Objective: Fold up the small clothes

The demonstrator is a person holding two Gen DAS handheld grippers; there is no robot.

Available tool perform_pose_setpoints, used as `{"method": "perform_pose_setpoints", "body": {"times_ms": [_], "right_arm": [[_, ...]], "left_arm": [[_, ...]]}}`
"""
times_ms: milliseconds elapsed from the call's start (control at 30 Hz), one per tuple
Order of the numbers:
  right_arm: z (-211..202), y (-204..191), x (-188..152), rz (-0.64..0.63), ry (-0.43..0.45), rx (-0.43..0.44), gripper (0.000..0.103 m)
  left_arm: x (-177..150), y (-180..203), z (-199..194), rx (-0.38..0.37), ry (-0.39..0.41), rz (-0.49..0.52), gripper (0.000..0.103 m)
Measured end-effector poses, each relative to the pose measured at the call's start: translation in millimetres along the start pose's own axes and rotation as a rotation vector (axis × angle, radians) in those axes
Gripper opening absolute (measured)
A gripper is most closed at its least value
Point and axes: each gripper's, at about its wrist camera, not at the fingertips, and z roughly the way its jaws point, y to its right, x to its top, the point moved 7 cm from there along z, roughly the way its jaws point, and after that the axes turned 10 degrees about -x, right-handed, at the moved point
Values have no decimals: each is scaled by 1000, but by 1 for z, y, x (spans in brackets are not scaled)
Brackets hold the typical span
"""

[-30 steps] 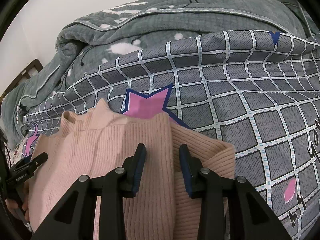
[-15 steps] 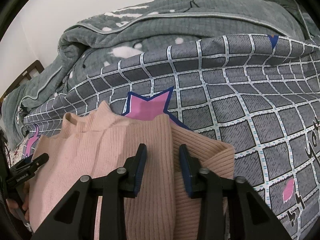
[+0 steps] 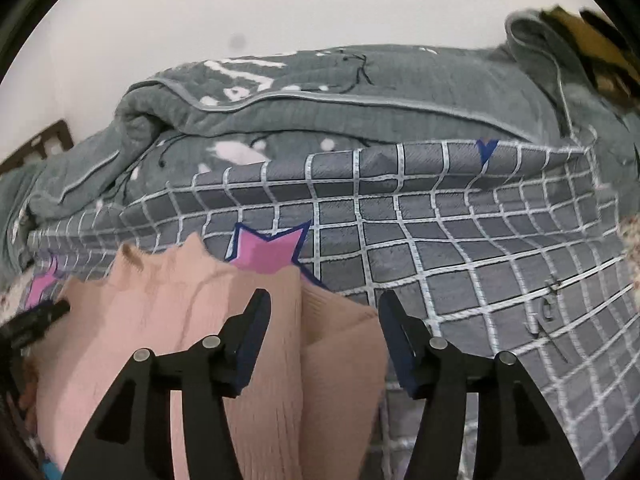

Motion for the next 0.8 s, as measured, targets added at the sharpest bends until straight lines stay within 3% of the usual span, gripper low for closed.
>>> {"method": "perform_pose_setpoints", "body": {"times_ms": [267, 333, 533, 633, 800], "right_arm": [[-39, 9, -48, 13, -88, 107, 61], [-37, 15, -61, 47, -120, 109, 61], [-26, 17, -79, 168, -205, 229, 61], [-20, 11, -81, 164, -225, 223, 61], [-15, -5, -79, 50, -211, 152, 63]], "left_arm": [[7, 1, -27, -87, 50, -39, 75], [0, 2, -37, -103, 15, -61, 75], [-39, -10, -82, -129, 4, -112, 76], [-59, -22, -88, -133, -28, -164, 76], [-79, -29, -73, -136, -107, -211, 76]]}}
